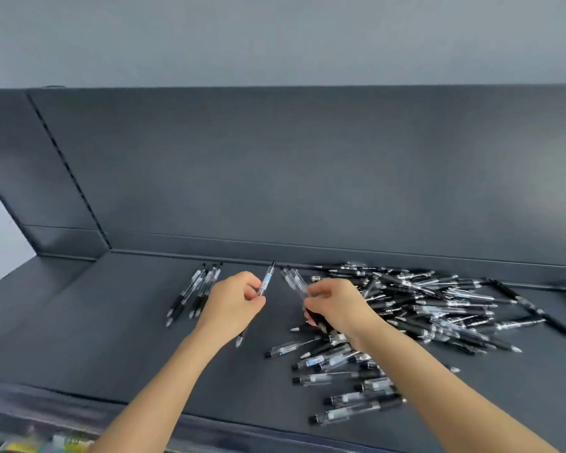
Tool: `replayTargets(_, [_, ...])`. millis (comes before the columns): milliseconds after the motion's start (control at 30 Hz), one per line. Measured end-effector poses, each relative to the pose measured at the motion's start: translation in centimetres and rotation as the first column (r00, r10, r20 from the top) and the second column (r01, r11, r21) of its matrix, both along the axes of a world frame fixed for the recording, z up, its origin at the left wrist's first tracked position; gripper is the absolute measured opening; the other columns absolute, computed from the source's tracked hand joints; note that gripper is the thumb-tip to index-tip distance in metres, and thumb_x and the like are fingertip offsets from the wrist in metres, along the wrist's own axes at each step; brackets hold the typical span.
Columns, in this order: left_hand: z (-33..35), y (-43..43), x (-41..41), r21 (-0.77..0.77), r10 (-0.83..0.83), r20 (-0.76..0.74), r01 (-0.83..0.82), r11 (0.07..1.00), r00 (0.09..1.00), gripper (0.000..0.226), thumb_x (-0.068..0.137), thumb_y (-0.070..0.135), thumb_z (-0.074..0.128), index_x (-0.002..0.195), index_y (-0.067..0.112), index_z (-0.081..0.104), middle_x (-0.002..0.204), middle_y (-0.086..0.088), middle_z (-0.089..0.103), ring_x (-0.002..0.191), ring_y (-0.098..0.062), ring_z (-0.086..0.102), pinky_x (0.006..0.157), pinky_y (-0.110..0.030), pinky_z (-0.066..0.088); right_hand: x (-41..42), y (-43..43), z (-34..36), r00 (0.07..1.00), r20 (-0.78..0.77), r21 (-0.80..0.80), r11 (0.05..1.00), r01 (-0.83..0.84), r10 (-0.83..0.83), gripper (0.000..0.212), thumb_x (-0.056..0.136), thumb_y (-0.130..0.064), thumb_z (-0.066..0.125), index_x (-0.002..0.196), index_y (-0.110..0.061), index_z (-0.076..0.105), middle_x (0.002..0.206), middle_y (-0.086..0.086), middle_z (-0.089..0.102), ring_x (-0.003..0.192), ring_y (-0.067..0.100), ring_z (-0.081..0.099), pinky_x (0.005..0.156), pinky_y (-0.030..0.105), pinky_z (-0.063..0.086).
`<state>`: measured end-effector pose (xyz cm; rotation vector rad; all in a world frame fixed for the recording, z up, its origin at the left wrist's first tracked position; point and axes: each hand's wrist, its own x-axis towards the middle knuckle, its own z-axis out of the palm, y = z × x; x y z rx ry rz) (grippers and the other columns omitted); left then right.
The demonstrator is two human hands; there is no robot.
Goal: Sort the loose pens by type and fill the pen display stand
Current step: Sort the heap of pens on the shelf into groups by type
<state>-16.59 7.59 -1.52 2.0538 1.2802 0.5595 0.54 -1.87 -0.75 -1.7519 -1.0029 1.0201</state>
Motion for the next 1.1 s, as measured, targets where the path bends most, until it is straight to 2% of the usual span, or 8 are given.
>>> replayTargets(200, [-1.0, 4.7, -5.7, 0.041, 0.147, -0.098, -0.144, 0.989, 0.984, 0.014, 0.087, 0.015, 0.061, 0.096, 0.025, 0.058, 0.081, 0.014, 0.063, 0.077, -0.008, 0.060, 0.075, -0.028, 0.050, -6.2, 6.4, -2.5, 0.990, -0.126, -0.101, 0.994, 0.045, -0.057, 0.033, 0.088, 0.001, 0.050, 0.120, -0.007, 0.048, 0.071, 0.010, 0.060, 0.054, 0.019, 0.054, 0.043, 0.020, 0.037])
replayTargets(567, [-2.5, 10.7, -8.7, 0.063, 0.205, -0.170, -0.197, 0.978, 0.964, 0.015, 0.088, 0.015, 0.060, 0.103, 0.015, 0.060, 0.094, 0.000, 0.064, 0.082, -0.021, 0.063, 0.078, -0.036, 0.054, -10.4, 12.3, -3.5, 0.995, 0.067, -0.148, 0.986, 0.080, -0.071, 0.034, 0.084, 0.001, 0.053, 0.117, 0.004, 0.055, 0.092, 0.017, 0.065, 0.072, 0.027, 0.056, 0.061, 0.030, 0.045])
replayTargets(667, [-3.1, 11.4, -9.0, 0.062, 0.194, -0.199, -0.185, 0.981, 0.961, 0.019, 0.089, 0.016, 0.060, 0.107, 0.013, 0.060, 0.096, -0.003, 0.065, 0.085, -0.024, 0.063, 0.081, -0.039, 0.053, -10.6, 12.1, -3.0, 0.983, 0.183, -0.121, 0.992, 0.032, -0.009, 0.009, 0.086, 0.000, 0.050, 0.080, -0.006, 0.051, 0.073, 0.011, 0.051, 0.057, 0.021, 0.038, 0.054, 0.026, 0.035])
replayTargets(733, [-3.6, 11.6, -9.3, 0.053, 0.171, -0.219, -0.163, 0.985, 0.961, 0.025, 0.089, 0.020, 0.061, 0.113, 0.013, 0.059, 0.101, -0.003, 0.065, 0.088, -0.023, 0.063, 0.083, -0.039, 0.053, -10.1, 11.7, -2.9, 0.957, 0.281, -0.135, 0.990, -0.028, 0.066, 0.027, 0.088, -0.004, 0.050, 0.069, -0.015, 0.035, 0.066, 0.000, 0.036, 0.054, 0.016, 0.028, 0.047, 0.021, 0.026])
replayTargets(800, [-4.1, 11.6, -9.7, 0.060, 0.114, -0.241, -0.102, 0.993, 0.964, 0.038, 0.090, 0.026, 0.061, 0.126, 0.016, 0.055, 0.116, -0.003, 0.060, 0.100, -0.020, 0.060, 0.088, -0.036, 0.051, -9.6, 11.2, -2.7, 0.904, 0.388, -0.165, 0.979, -0.122, 0.178, 0.009, 0.090, -0.011, 0.055, 0.081, -0.012, 0.052, 0.073, 0.001, 0.047, 0.060, 0.015, 0.041, 0.049, 0.019, 0.033])
replayTargets(900, [-4.8, 11.2, -10.6, 0.081, 0.018, -0.233, 0.001, 0.997, 0.972, 0.050, 0.091, 0.032, 0.060, 0.138, 0.021, 0.047, 0.132, 0.002, 0.050, 0.117, -0.016, 0.052, 0.095, -0.029, 0.043, -8.8, 10.8, -2.9, 0.801, 0.476, -0.273, 0.927, -0.257, 0.362, 0.045, 0.087, -0.020, 0.065, 0.127, -0.006, 0.052, 0.116, 0.011, 0.058, 0.102, 0.024, 0.055, 0.081, 0.026, 0.047])
replayTargets(1000, [-5.2, 10.9, -11.0, 0.087, -0.014, -0.202, 0.032, 0.996, 0.979, 0.048, 0.090, 0.033, 0.061, 0.136, 0.022, 0.049, 0.133, 0.005, 0.051, 0.122, -0.014, 0.049, 0.100, -0.029, 0.040, -9.2, 11.0, -3.2, 0.768, 0.518, -0.297, 0.922, -0.250, 0.375, 0.021, 0.080, -0.012, 0.069, 0.083, -0.008, 0.049, 0.096, 0.009, 0.056, 0.089, 0.027, 0.053, 0.068, 0.029, 0.046])
replayTargets(1100, [-5.1, 10.6, -10.7, 0.091, -0.028, -0.168, 0.044, 0.995, 0.985, 0.048, 0.091, 0.031, 0.061, 0.136, 0.022, 0.049, 0.134, 0.005, 0.051, 0.123, -0.013, 0.048, 0.102, -0.029, 0.039, -10.5, 11.6, -3.1, 0.768, 0.523, -0.285, 0.925, -0.251, 0.369, 0.036, 0.079, -0.010, 0.069, 0.067, -0.014, 0.035, 0.073, 0.001, 0.045, 0.076, 0.025, 0.045, 0.052, 0.024, 0.036])
